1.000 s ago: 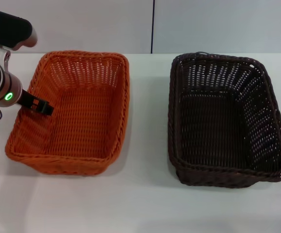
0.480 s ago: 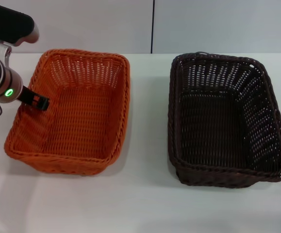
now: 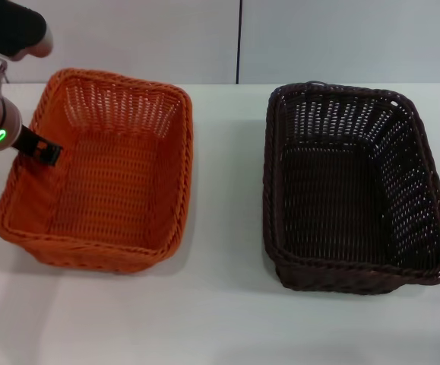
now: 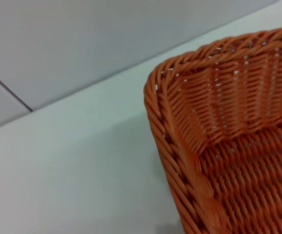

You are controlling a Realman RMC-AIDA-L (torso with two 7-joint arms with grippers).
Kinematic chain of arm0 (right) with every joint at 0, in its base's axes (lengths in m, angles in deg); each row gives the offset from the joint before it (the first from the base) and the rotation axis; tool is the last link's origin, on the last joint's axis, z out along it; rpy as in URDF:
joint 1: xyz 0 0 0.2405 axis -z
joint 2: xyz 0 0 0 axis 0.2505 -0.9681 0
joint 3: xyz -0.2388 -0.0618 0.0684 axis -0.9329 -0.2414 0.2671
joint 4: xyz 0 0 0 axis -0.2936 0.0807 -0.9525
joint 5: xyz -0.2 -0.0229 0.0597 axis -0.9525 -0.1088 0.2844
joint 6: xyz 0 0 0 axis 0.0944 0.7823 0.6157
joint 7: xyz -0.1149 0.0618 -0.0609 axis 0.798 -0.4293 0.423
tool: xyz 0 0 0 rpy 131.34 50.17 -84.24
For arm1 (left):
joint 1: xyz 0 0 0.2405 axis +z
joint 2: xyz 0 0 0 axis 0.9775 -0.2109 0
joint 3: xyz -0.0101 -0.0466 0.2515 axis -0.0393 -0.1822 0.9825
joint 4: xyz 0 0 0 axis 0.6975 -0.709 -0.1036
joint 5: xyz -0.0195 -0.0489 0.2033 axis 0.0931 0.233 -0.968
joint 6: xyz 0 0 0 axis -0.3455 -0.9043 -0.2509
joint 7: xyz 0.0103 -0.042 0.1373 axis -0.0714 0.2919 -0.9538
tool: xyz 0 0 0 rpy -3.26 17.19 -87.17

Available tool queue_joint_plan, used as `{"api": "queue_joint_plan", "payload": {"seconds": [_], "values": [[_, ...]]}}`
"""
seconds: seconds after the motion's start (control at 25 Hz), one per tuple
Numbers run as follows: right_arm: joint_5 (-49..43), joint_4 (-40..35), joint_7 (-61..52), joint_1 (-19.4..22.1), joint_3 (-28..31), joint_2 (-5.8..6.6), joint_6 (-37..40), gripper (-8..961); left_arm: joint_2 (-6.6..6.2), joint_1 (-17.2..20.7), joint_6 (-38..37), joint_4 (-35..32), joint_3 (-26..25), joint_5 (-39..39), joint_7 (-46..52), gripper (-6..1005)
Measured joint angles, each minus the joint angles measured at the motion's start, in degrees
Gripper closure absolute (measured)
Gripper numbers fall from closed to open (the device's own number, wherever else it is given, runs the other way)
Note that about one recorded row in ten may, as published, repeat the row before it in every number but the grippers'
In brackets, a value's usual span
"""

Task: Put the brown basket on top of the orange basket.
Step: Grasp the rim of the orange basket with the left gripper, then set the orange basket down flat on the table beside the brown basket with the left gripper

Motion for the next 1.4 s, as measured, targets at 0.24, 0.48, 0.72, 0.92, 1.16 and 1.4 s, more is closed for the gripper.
{"api": "queue_joint_plan", "payload": {"seconds": [0.24, 0.48, 0.72, 0.92, 1.16, 1.4], "values": [[0.0, 0.0, 0.0, 0.3, 0.1, -0.03, -0.3, 130, -0.1, 3.0, 2.0, -9.1, 0.7, -1.1, -1.8, 714], [0.0, -0.1, 0.0, 0.6, 0.1, -0.13, -0.7, 130, -0.02, 3.4, 4.0, -12.0, 1.4, -1.7, -5.5, 748], [-0.1, 0.0, 0.0, 0.8, 0.0, -0.21, -1.1, 130, -0.05, 5.1, 5.3, -18.6, 2.3, -2.4, -8.7, 788], [-0.1, 0.1, 0.0, 0.7, 0.1, -0.23, -1.7, 130, -0.13, 5.4, 7.6, -23.3, 2.4, -3.9, -10.7, 808], [0.1, 0.2, 0.0, 0.5, 0.1, -0.18, -1.8, 130, -0.13, 4.5, 9.3, -27.3, 2.1, -4.6, -15.3, 839], [0.4, 0.2, 0.0, 0.5, 0.2, -0.18, -1.8, 130, -0.07, 3.1, 9.5, -28.9, 2.0, -5.3, -22.0, 845]]}}
